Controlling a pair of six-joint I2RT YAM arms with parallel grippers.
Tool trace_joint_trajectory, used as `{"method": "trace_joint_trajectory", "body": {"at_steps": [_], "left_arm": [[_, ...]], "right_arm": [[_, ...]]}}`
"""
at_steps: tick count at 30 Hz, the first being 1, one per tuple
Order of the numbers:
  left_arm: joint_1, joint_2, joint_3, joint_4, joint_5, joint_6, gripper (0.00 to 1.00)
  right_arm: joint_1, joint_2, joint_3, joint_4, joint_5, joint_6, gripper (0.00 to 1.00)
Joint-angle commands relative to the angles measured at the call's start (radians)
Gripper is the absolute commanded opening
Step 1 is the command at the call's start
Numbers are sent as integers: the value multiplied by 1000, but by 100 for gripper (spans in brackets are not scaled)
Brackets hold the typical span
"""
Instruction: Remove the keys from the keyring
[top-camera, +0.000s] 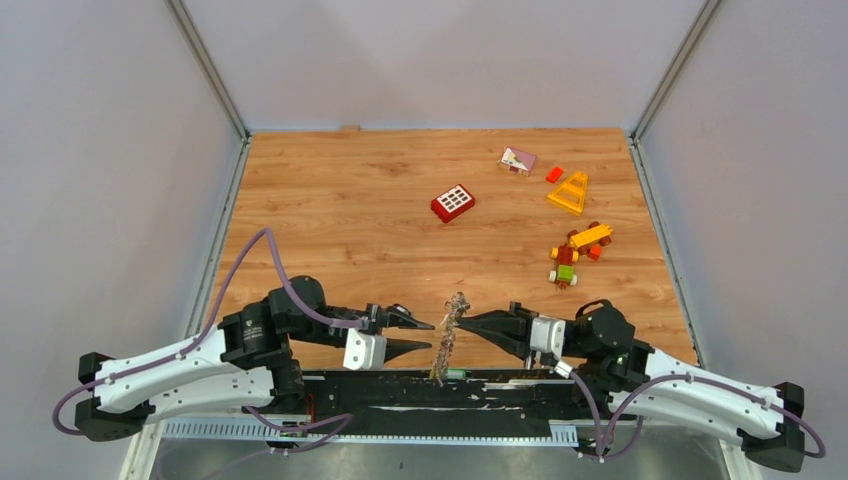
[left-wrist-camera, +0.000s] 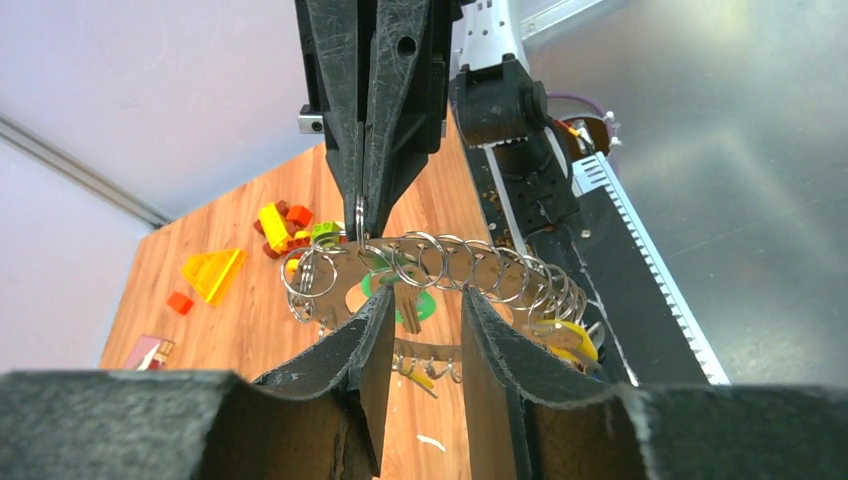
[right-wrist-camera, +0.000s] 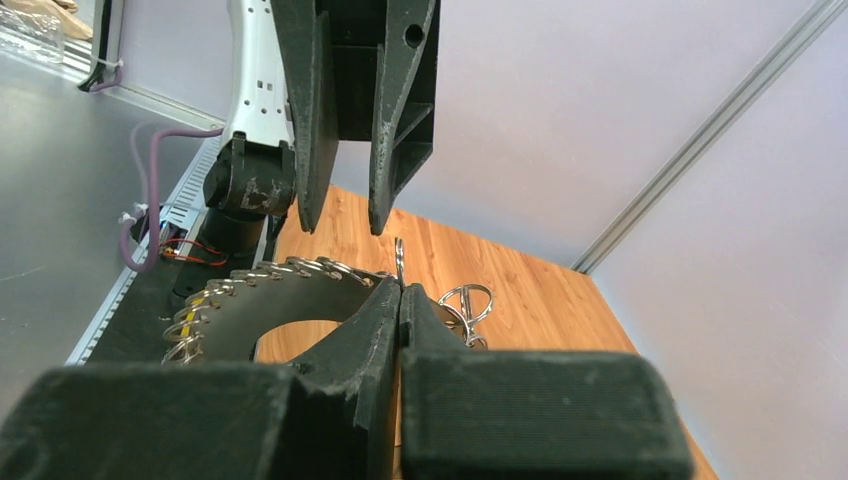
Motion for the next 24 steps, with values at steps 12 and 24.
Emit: {"method": "trace_joint_trajectory", "body": {"at_steps": [12,24], "left_arm": [[-3,28,-5,77,62,-18,35],[-3,23,-11,71,120,14,35]], "right_arm": [[1,-94,16,38,-175,-279,0],[1,-62,152,-189,-384,-459,0]]}}
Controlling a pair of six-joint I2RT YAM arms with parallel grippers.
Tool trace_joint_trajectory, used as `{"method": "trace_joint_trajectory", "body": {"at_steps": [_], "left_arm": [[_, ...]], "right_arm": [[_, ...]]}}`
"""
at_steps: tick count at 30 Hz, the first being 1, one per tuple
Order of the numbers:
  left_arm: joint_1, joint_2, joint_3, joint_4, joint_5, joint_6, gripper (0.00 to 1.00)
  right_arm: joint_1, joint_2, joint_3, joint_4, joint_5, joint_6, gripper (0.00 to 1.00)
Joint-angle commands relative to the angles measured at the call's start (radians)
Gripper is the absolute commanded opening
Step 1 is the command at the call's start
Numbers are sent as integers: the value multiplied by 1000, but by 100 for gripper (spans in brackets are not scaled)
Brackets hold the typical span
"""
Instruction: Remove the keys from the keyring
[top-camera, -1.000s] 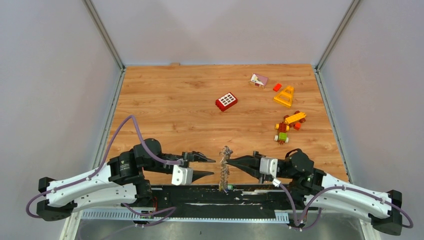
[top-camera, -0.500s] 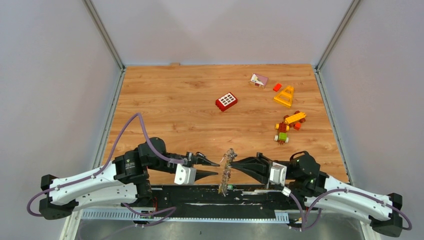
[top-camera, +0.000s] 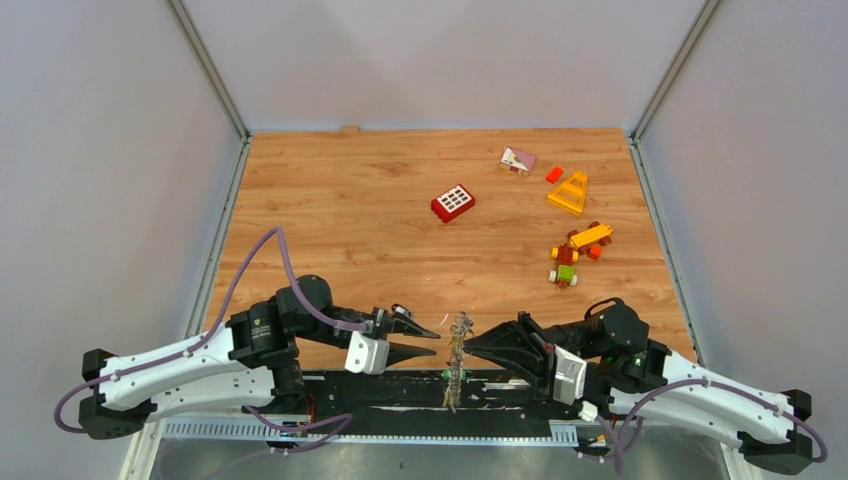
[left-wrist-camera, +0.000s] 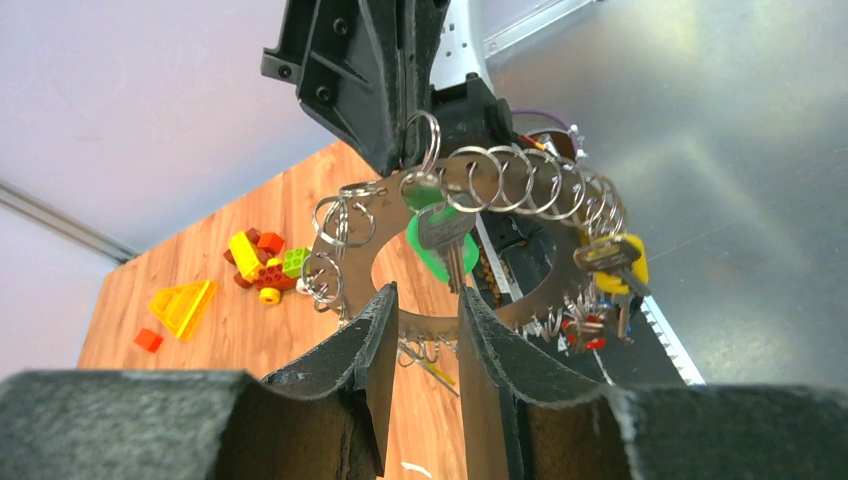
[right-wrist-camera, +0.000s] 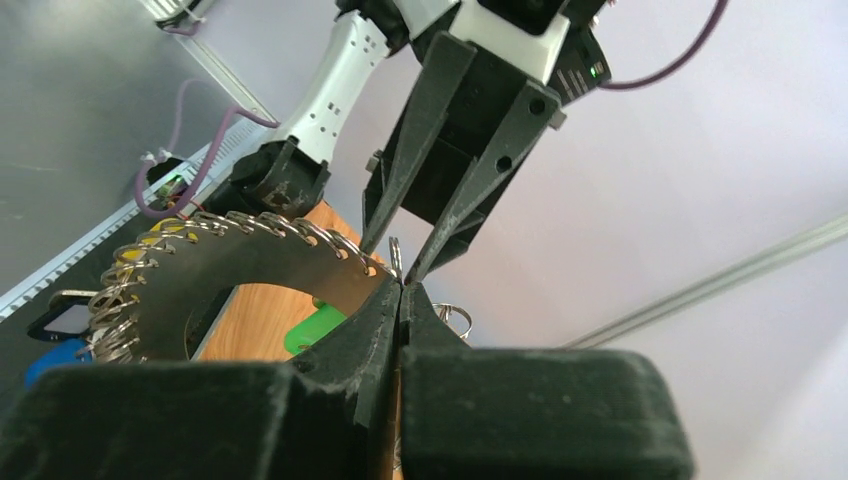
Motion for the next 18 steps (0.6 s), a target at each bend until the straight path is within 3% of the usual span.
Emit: {"method": "trace_joint_trajectory", "body": {"at_steps": [1,18], "left_arm": [[-3,-8,-3,22,41,21,35],[-3,-16,-3,-25,56,52,34]], "right_arm": [[0,11,110,-58,-133,-101,0],[1,40,162,-100,-280,-142,0]]}}
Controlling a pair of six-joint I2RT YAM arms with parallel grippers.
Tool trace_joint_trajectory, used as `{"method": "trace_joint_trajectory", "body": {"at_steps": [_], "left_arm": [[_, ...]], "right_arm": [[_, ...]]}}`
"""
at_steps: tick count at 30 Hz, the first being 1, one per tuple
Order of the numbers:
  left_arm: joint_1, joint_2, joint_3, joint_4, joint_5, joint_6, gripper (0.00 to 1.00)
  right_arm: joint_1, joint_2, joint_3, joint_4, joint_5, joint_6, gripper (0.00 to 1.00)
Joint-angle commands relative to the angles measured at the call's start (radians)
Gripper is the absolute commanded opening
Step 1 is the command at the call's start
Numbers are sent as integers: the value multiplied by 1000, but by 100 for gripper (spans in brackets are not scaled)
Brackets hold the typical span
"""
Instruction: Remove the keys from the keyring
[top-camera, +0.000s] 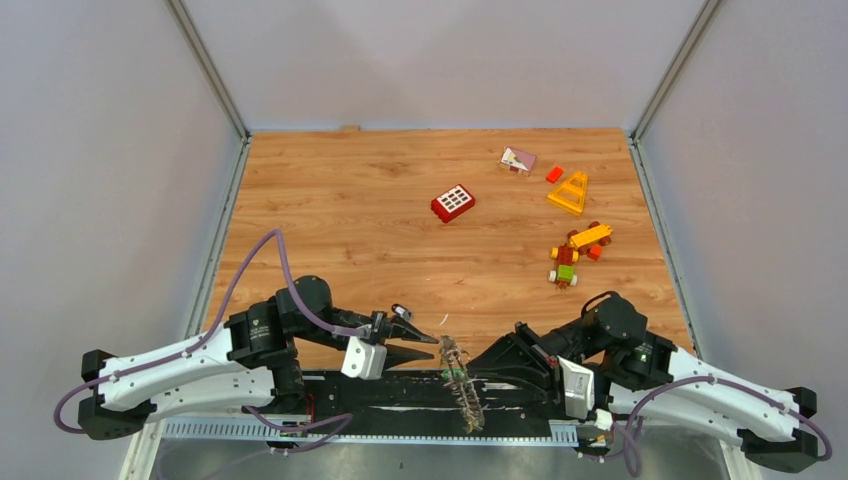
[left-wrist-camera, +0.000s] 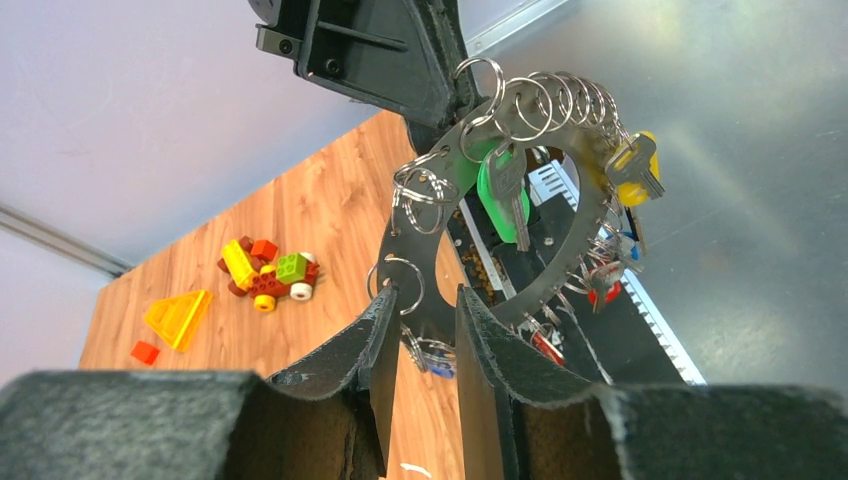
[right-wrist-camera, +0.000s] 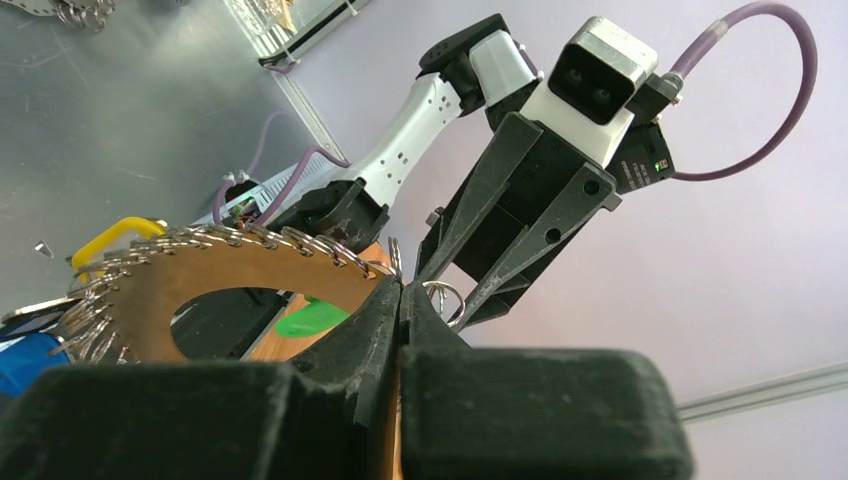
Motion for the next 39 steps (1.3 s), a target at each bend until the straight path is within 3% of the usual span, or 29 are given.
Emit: {"method": "trace_joint_trajectory", "body": {"at_steps": [1,21,28,39], "left_arm": [[-3,-7,-1,1,20,20,34],[-3,-14,-4,-5,12,12,34],[-3,-56,-33,56,-123,-108,40],[-3,-145,-93,106,-443,-407,41]], "right_arm": [[1,-15,57,60,-66,-29,0],[1,-47,40,112,-55,42,0],[0,-24,62,106,211,271,0],[1,58,132,13,469,605,0]]}}
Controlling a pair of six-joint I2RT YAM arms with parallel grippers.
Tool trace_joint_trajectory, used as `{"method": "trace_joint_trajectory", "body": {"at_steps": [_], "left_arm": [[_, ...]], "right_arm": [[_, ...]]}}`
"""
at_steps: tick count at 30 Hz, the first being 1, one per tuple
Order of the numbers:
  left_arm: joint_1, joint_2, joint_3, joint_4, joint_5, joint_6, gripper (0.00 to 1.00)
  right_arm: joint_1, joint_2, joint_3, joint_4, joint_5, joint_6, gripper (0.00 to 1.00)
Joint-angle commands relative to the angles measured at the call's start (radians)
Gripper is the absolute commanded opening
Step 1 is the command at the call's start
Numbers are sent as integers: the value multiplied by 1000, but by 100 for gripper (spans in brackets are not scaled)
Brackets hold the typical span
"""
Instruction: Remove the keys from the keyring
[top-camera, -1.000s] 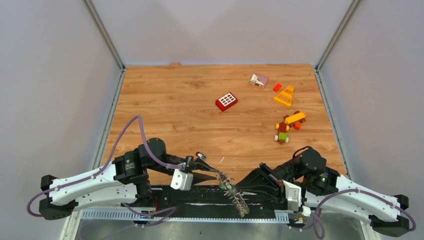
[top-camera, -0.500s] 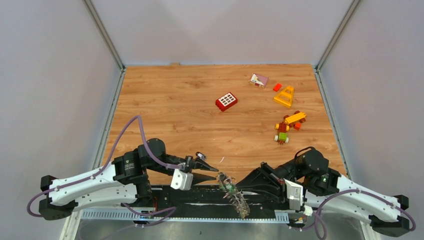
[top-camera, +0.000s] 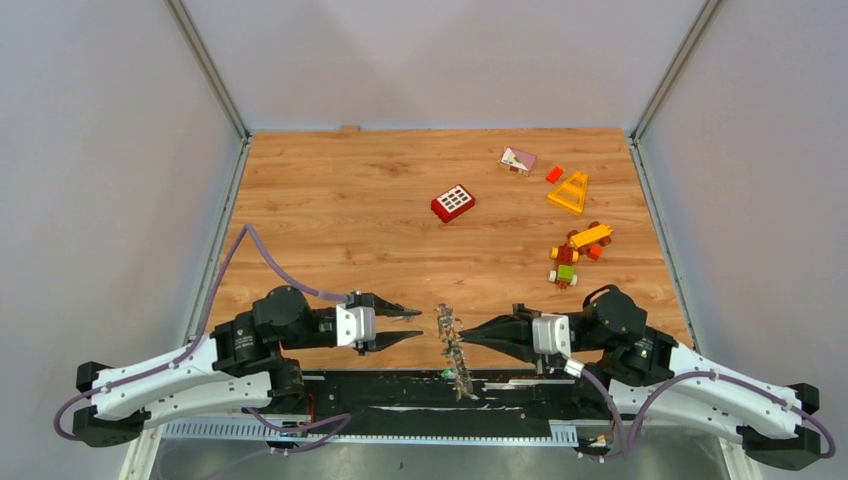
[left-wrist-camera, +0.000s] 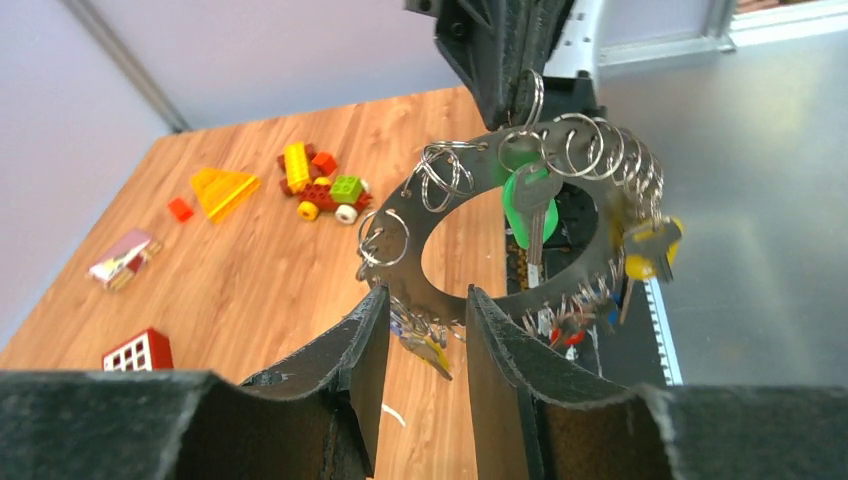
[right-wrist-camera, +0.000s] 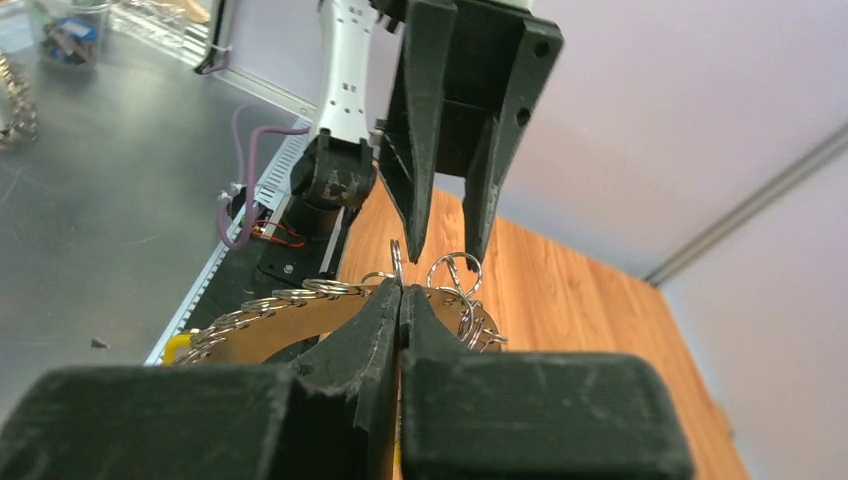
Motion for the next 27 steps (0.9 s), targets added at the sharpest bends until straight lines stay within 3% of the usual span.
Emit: {"method": "trace_joint_trajectory", "body": {"at_steps": [1,3,6,10,15,27], "left_arm": [[-3,-31,-31,84,-149,-171,41],[-3,-43,-67,136,-142,-194,43],[-3,-57,-132,255,-119,-241,55],[-3,-54,-224,411,-68,-296,59],[-3,-3,-266,547,-13,-319,59],[-3,122,-245,640,78,-338,55]], "right_arm": [[0,22,83,18,170,171,0],[1,21,80,20,179,178,0],[1,13,75,29,208,199,0],[1,7,73,25,220,208,0],[1,7,73,-11,124,154,0],[1,38,89,-42,33,106,0]]}}
